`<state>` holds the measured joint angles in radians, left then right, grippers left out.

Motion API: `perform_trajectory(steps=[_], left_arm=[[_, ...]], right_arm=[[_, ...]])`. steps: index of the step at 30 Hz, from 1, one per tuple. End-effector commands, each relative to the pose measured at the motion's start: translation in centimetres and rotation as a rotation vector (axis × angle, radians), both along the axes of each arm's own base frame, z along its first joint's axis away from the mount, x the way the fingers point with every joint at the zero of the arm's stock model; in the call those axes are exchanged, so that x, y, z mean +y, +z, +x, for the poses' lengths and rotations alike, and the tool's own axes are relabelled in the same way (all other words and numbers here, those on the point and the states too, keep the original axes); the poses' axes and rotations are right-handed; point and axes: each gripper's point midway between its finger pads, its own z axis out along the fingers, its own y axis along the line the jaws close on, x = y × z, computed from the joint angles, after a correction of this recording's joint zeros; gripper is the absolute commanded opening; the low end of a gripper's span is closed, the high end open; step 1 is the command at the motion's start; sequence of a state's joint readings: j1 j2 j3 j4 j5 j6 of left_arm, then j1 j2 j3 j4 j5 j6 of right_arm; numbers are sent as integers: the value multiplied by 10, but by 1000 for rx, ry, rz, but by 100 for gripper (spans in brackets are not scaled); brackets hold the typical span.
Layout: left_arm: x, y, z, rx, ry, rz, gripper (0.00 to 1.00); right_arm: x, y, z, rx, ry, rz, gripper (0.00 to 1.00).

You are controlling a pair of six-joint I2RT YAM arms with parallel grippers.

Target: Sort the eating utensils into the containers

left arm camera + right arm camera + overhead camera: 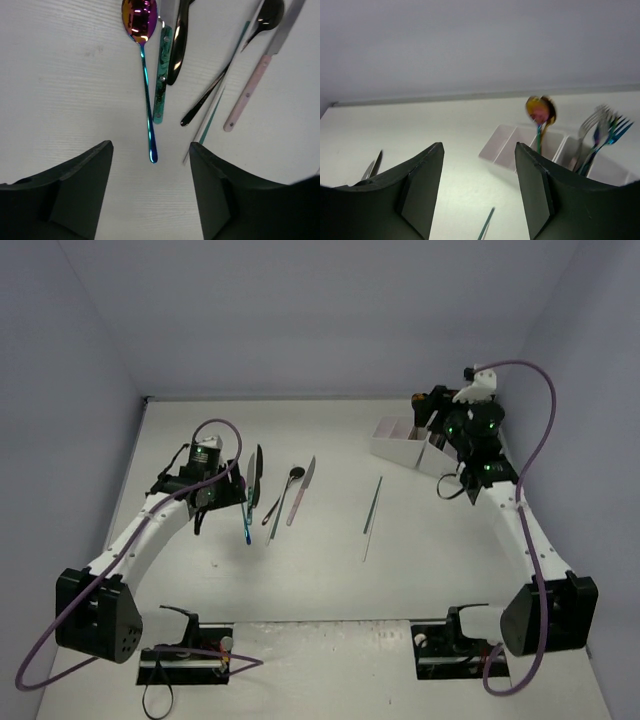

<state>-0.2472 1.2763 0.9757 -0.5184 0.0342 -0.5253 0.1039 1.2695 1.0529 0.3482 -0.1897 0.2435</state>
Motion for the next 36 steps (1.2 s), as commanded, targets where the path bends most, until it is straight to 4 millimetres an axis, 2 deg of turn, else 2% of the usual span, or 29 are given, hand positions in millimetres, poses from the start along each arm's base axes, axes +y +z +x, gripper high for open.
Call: perform_trajectory(steps=[1, 7, 16, 23, 30, 36], left_arm=[[2, 9, 33, -45, 128, -6, 53], [0, -24, 52, 35, 170, 23, 46], [2, -64, 66, 117, 212, 67, 40], [-6, -82, 75, 143, 190, 85, 32], [-9, -101, 63, 195, 196, 96, 22], [-4, -111, 44, 230, 209, 108, 1]], right_arm=[[15, -20, -22, 47, -10, 65, 56], [26, -48, -40, 105, 36, 86, 56], [33, -68, -50, 143, 74, 77, 57], [35, -77, -51, 162, 89, 66, 57], [36, -79, -51, 167, 91, 66, 57], [41, -81, -51, 174, 106, 66, 58]])
